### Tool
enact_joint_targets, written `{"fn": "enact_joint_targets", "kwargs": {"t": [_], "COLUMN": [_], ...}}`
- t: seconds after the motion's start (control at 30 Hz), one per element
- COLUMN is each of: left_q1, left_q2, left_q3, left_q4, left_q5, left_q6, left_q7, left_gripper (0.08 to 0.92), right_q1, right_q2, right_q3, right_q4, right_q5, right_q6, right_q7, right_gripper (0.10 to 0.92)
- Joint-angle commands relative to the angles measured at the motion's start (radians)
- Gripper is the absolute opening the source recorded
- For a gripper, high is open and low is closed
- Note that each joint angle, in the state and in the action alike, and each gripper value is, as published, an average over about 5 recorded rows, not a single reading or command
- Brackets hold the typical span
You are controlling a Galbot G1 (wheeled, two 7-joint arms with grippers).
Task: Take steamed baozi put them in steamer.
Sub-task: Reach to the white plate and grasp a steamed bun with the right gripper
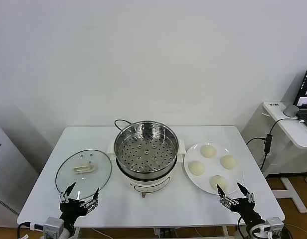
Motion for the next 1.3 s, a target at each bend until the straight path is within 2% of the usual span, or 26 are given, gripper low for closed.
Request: {"fn": "enact_joint_targets", "kwargs": {"t": [0.03, 0.27, 0.4, 0.5, 0.7, 0.87, 1.0, 1.1, 1.3], "left_q1": [0.001, -0.004, -0.010, -0.013, -0.015, -0.011, -0.009, -0.007, -0.011], "left_q2": [0.000, 0.001, 0.001, -0.003, -0.015, -0.022, -0.026, -0.026, -0.026], "left_q3": [0.000, 0.000, -0.002, -0.003, 0.005, 0.015, 0.016, 0.017, 0.015], "left_q4": [0.001, 0.000, 0.001, -0.004, -0.013, -0.024, -0.027, -0.029, -0.028], "left_q5": [0.002, 0.002, 0.007, 0.012, 0.031, 0.041, 0.059, 0.066, 0.063], "left_q6": [0.000, 0.002, 0.004, 0.003, -0.001, -0.005, -0.013, -0.016, -0.015], "left_q7": [0.001, 0.006, 0.006, 0.004, 0.000, -0.003, -0.003, -0.003, -0.002], "left_gripper": [0.823, 0.823, 0.823, 0.823, 0.823, 0.823, 0.823, 0.823, 0.823], "right_q1": [-0.004, 0.025, 0.100, 0.205, 0.488, 0.821, 1.072, 1.288, 1.665], "right_q2": [-0.002, -0.019, -0.099, -0.206, -0.458, -0.654, -0.734, -0.759, -0.725], "right_q3": [0.001, 0.024, 0.087, 0.127, 0.086, -0.117, -0.367, -0.603, -1.081], "right_q4": [0.001, 0.007, 0.011, -0.017, -0.152, -0.300, -0.387, -0.449, -0.625], "right_q5": [0.000, -0.016, -0.101, -0.209, -0.473, -0.669, -0.745, -0.774, -0.783], "right_q6": [-0.001, -0.027, -0.091, -0.144, -0.169, -0.146, -0.088, -0.063, -0.004], "right_q7": [0.001, 0.002, -0.058, -0.164, -0.519, -0.770, -0.937, -1.035, -1.111], "right_gripper": [0.823, 0.823, 0.823, 0.823, 0.823, 0.823, 0.823, 0.823, 0.823]}}
